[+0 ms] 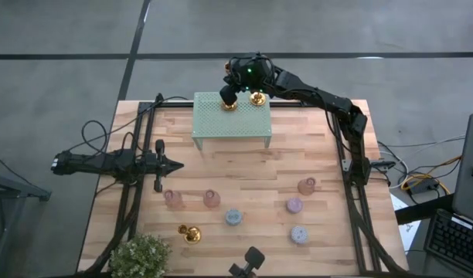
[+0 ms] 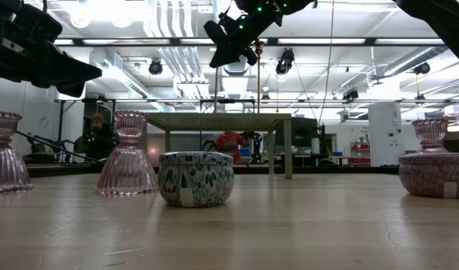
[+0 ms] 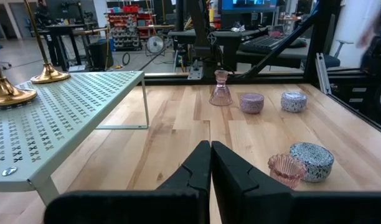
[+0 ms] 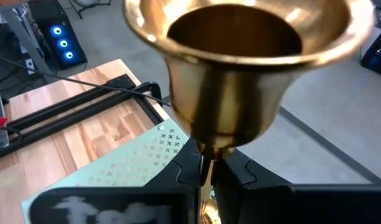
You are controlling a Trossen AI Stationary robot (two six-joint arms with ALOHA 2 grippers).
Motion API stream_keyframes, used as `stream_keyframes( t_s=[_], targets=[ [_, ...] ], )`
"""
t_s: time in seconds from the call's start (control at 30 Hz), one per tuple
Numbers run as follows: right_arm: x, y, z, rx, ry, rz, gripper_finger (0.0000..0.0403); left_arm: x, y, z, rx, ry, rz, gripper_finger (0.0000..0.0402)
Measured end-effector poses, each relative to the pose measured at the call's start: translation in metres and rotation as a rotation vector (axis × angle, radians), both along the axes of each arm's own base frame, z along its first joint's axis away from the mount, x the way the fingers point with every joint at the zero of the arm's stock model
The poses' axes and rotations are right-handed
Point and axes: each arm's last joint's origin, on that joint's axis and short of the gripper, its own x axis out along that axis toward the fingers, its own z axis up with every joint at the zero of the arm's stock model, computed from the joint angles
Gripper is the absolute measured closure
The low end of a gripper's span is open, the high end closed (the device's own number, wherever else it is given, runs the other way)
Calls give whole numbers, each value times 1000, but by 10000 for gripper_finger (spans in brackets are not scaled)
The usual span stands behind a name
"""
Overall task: Pick & Place candle stick holders
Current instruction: Put the top gold candle holder on the shelf aligned with the other gold candle holder, then adjust the gold candle holder on the shelf
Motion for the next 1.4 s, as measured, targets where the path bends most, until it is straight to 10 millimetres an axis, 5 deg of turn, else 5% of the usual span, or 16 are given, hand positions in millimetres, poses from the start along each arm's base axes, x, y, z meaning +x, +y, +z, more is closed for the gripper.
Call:
stream_keyframes(
  t_s=[0.37, 0.77, 1.03, 1.4],
  targets=[
    [1, 5, -4, 16, 33, 11, 300, 0, 0, 0, 0, 0, 0, 385],
    [0, 18, -15, 51, 166, 51, 272, 0, 0, 0, 0, 0, 0, 385],
    [-2, 32, -27, 108, 280, 78, 275, 0, 0, 0, 0, 0, 0, 385],
    [8, 53, -62, 68, 376, 195, 333, 0, 0, 0, 0, 0, 0, 385]
  ],
)
